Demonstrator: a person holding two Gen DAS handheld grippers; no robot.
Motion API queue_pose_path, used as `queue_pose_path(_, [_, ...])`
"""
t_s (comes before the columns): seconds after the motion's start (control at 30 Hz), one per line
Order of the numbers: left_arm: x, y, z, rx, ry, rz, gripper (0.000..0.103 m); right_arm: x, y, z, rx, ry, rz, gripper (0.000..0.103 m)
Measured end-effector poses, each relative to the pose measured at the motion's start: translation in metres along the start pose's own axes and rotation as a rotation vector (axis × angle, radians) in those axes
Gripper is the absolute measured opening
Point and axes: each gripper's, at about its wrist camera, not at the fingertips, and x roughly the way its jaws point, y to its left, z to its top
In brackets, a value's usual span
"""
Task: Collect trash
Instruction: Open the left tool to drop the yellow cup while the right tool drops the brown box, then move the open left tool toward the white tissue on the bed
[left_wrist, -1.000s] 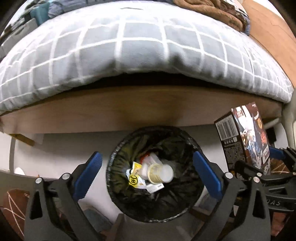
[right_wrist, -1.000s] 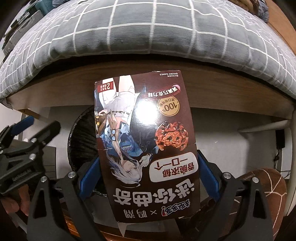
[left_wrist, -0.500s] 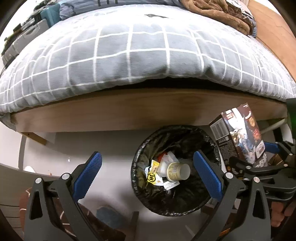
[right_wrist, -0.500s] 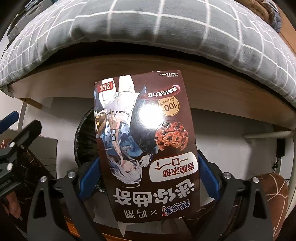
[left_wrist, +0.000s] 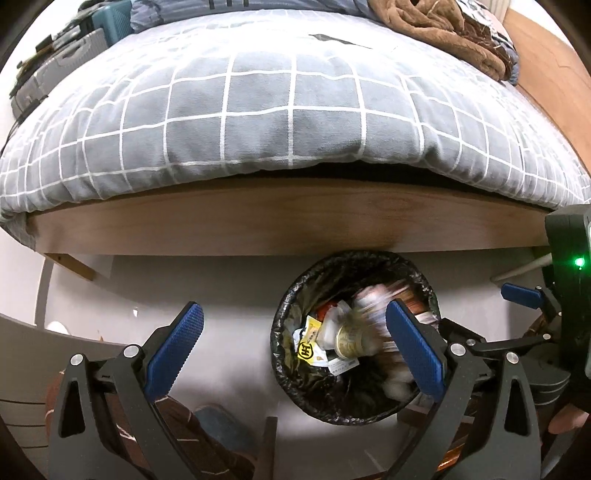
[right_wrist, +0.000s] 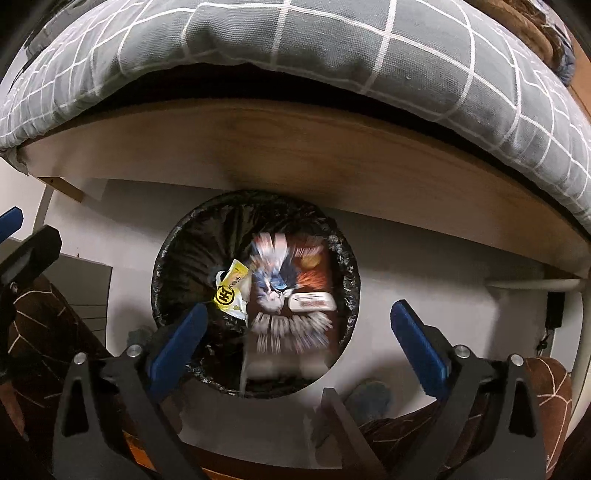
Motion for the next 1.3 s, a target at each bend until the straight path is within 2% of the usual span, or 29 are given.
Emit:
queue_pose_path(0.33, [-0.003,-0.003,0.003,-0.014,-0.009,-0.014,0.097,-0.029,-0.018,0.003,0.055,-0.083,-0.014,0.096])
queue_pose_path(0.77, [-0.019,-0.025,0.039,0.022,-0.074,-0.015,0.097,-0.086,-0.065,0.015,0.168,-0.281,-0.044,0.096])
queue_pose_path(1.03, [-0.022,-0.037,0.082,0.036,-0.123,-0.018,0.097,-0.102,-0.09,0.036,0.193,-0.324,-0.064,0.096])
queue_pose_path(1.3, [-0.015,-0.054,0.146,0.058,-0.177,-0.031,0.097,-0.109,-0.103,0.07,0.193,-0.381,-0.07,0.096])
